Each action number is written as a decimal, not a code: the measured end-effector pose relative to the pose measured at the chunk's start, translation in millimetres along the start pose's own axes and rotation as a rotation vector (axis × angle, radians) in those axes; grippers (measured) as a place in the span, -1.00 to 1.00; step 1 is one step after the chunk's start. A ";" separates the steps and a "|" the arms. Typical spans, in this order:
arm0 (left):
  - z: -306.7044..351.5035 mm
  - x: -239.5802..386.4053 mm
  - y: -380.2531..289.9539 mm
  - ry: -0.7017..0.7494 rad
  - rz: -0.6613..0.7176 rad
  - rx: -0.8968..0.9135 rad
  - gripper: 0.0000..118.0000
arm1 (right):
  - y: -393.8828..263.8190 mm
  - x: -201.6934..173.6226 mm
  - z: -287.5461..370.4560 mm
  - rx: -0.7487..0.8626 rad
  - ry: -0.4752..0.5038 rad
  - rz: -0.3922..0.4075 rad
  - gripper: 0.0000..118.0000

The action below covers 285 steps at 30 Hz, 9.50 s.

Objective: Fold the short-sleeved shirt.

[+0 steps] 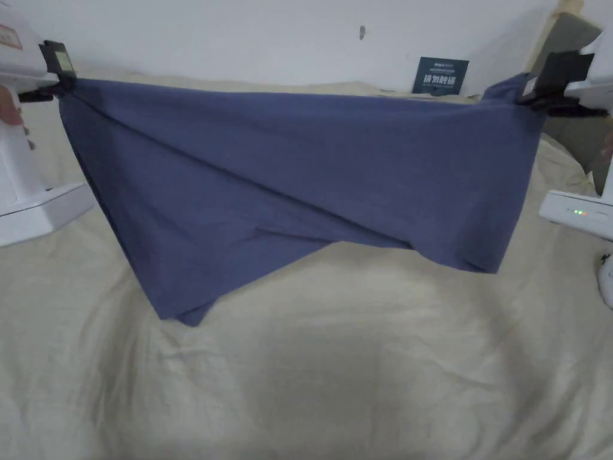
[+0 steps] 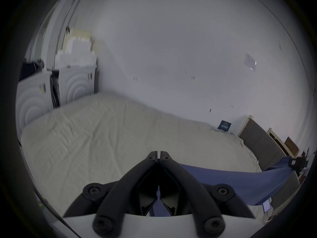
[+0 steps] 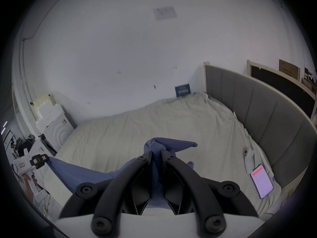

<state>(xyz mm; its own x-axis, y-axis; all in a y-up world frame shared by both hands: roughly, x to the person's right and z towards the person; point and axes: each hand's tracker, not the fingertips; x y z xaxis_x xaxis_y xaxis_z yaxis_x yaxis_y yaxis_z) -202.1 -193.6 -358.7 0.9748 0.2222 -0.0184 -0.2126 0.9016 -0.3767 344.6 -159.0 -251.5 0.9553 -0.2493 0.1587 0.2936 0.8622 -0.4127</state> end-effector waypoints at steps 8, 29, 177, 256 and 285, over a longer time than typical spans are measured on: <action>46.6 13.2 52.1 0.006 -0.002 0.132 -1.00 | 55.2 -8.2 45.4 0.101 0.044 -0.003 -0.85; -89.4 94.2 159.9 0.239 -0.152 0.298 -1.00 | 154.5 -66.7 -101.6 0.169 -0.128 0.096 -0.85; 90.1 26.3 -252.0 -0.065 -0.209 0.026 -1.00 | -324.1 51.4 -38.0 -0.530 -0.198 0.033 -0.53; 75.9 11.5 82.5 -0.039 0.010 0.282 -1.00 | 71.7 -47.2 73.1 0.029 0.094 0.196 -0.92; -247.2 170.3 136.8 0.165 -0.221 0.357 -1.00 | 217.3 -84.9 -203.7 0.466 -0.270 0.235 -0.92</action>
<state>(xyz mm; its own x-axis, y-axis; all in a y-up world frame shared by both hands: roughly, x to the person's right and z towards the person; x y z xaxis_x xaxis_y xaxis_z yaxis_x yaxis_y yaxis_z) -48.5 -124.2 -642.3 0.9909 -0.0262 -0.1318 0.0204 0.9988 -0.0452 334.2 -40.3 -537.4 0.9327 0.0400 0.3585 -0.0290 0.9989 -0.0360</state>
